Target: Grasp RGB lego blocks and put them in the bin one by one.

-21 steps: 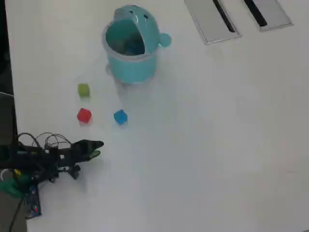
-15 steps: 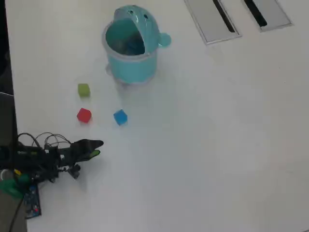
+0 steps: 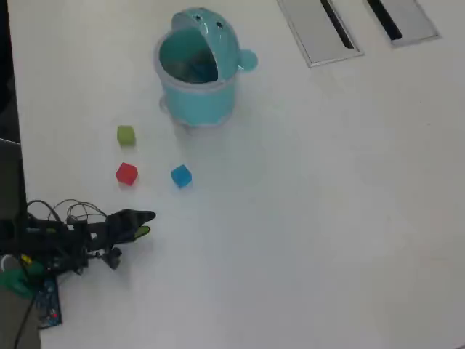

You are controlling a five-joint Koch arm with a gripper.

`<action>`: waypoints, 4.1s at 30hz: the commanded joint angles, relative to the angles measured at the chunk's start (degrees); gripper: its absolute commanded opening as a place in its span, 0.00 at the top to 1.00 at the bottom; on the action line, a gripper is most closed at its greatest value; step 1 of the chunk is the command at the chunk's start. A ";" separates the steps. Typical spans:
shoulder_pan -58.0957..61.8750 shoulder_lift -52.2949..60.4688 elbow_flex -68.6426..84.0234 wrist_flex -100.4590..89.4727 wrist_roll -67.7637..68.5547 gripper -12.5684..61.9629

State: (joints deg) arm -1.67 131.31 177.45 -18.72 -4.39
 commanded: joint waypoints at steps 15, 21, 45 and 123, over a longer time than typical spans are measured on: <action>-2.72 3.52 3.43 -12.39 -11.34 0.37; -3.52 3.60 3.25 -17.58 -16.00 0.38; -22.94 3.69 -0.70 -33.05 -25.66 0.40; -45.70 -26.54 -26.89 -0.26 -81.74 0.40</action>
State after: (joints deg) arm -47.37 104.85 154.78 -14.50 -86.04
